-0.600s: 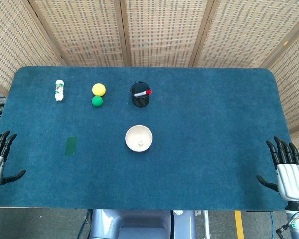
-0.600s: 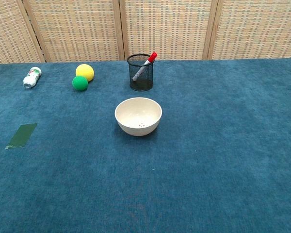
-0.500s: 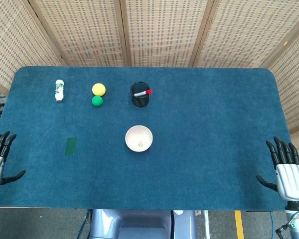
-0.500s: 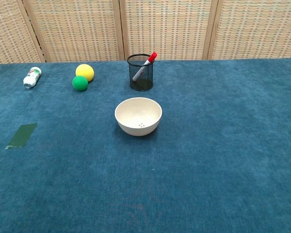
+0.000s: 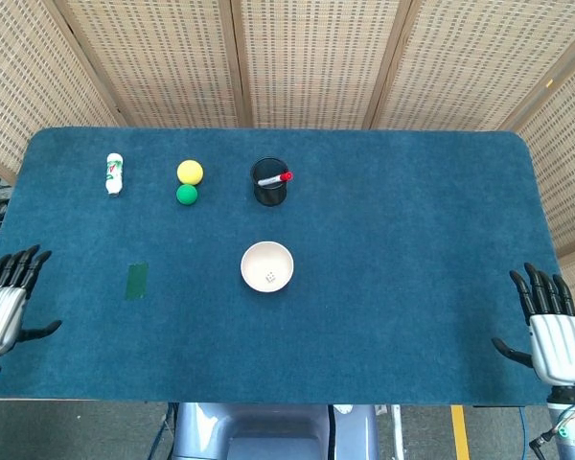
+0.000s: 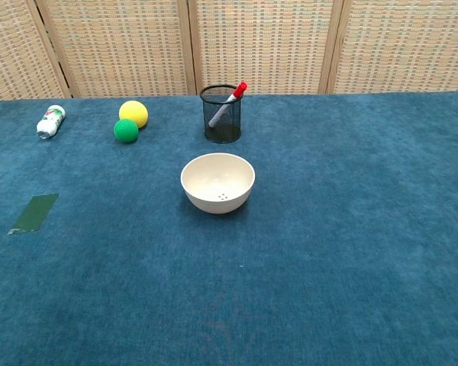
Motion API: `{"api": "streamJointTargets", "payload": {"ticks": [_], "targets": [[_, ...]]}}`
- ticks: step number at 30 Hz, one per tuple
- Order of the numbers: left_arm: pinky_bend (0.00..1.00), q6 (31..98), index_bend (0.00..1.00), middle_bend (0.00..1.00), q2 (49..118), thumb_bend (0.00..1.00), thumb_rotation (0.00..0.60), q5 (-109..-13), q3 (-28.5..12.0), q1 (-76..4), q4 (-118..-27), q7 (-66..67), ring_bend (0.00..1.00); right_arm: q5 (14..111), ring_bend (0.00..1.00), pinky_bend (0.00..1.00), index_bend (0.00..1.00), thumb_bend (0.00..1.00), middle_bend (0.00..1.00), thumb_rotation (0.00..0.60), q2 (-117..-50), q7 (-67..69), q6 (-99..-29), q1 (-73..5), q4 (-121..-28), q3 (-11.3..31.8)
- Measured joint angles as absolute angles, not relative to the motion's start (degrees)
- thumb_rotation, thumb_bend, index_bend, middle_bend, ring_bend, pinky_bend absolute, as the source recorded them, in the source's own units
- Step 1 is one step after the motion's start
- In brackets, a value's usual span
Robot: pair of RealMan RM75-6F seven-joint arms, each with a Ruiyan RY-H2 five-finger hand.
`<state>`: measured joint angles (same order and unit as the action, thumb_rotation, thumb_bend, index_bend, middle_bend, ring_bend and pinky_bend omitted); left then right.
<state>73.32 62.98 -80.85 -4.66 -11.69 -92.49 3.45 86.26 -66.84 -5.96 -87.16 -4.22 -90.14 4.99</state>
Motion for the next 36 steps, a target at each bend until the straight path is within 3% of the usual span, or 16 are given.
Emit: {"api": "streamJointTargets", "payload": {"ticks": [4, 10, 22, 36], "targets": [[0.00, 62.92, 0.29, 0.00, 62.71, 0.46, 0.600, -76.72, -6.57, -17.54, -92.12, 3.66, 0.00, 85.70, 0.00, 0.00, 0.00, 0.00, 0.00, 0.600, -66.76, -5.60, -86.36, -4.58, -90.04, 5.14], [0.00, 52.61, 0.33, 0.00, 64.31, 0.64, 0.600, -66.50, -9.64, -25.64, -89.42, 7.09, 0.00, 85.41, 0.00, 0.00, 0.00, 0.00, 0.00, 0.600, -66.71, -5.19, -85.67, -4.83, -89.87, 5.10], [0.00, 42.56, 0.34, 0.00, 72.60, 0.69, 0.600, -51.50, -10.27, -34.80, -81.43, 13.51, 0.00, 84.75, 0.00, 0.00, 0.00, 0.00, 0.00, 0.600, -66.38, -3.69, -84.32, -5.38, -89.59, 5.16], [0.00, 41.69, 0.34, 0.00, 78.65, 0.71, 0.600, -47.30, -8.00, -37.89, -75.39, 15.22, 0.00, 84.39, 0.00, 0.00, 0.00, 0.00, 0.00, 0.600, -66.04, -2.84, -83.88, -5.50, -89.55, 5.08]]}}
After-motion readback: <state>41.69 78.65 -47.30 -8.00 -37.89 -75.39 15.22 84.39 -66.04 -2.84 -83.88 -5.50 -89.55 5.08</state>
